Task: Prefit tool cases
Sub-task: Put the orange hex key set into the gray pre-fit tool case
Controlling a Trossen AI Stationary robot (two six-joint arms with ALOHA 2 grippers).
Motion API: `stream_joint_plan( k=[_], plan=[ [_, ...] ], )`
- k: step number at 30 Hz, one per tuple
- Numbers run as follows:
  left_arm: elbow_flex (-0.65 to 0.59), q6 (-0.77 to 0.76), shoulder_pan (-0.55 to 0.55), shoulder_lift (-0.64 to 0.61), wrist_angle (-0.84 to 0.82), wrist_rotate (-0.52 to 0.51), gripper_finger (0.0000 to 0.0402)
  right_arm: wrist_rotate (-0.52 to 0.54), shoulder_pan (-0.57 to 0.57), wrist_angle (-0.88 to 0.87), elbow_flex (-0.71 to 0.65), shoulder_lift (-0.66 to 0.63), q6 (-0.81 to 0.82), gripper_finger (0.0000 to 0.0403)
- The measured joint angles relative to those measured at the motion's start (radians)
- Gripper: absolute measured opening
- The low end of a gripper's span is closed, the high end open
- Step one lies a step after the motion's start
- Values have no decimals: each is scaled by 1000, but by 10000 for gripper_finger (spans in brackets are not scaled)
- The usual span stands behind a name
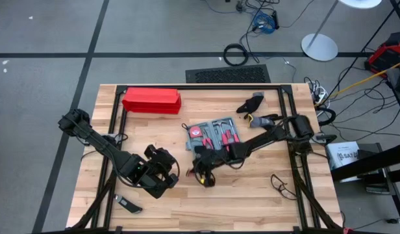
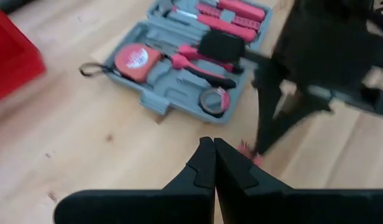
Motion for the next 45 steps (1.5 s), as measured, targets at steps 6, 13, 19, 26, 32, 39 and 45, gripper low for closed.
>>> stream_joint_plan(
  k=[6,13,19,26,32,39,45],
  plan=[
    [0,21,0,0,-108,-135,4,159,-86,-216,0,-110,25,0],
    [-1,81,3,4,-145,-305,4,181,-213,-286,0,-128,226,0],
    [-1,229,11,40,-146,-487,4,191,-241,-297,0,-110,401,0],
    [-7,358,48,71,-145,-538,4,231,-232,-251,0,-110,593,0],
    [-45,381,55,79,-162,-589,4,293,-201,-249,0,-107,708,0],
    [-75,386,56,79,-174,-690,4,316,-168,-178,0,-23,807,0],
    [-109,377,55,79,-172,-664,4,335,-167,-155,0,13,828,0]
  ],
)
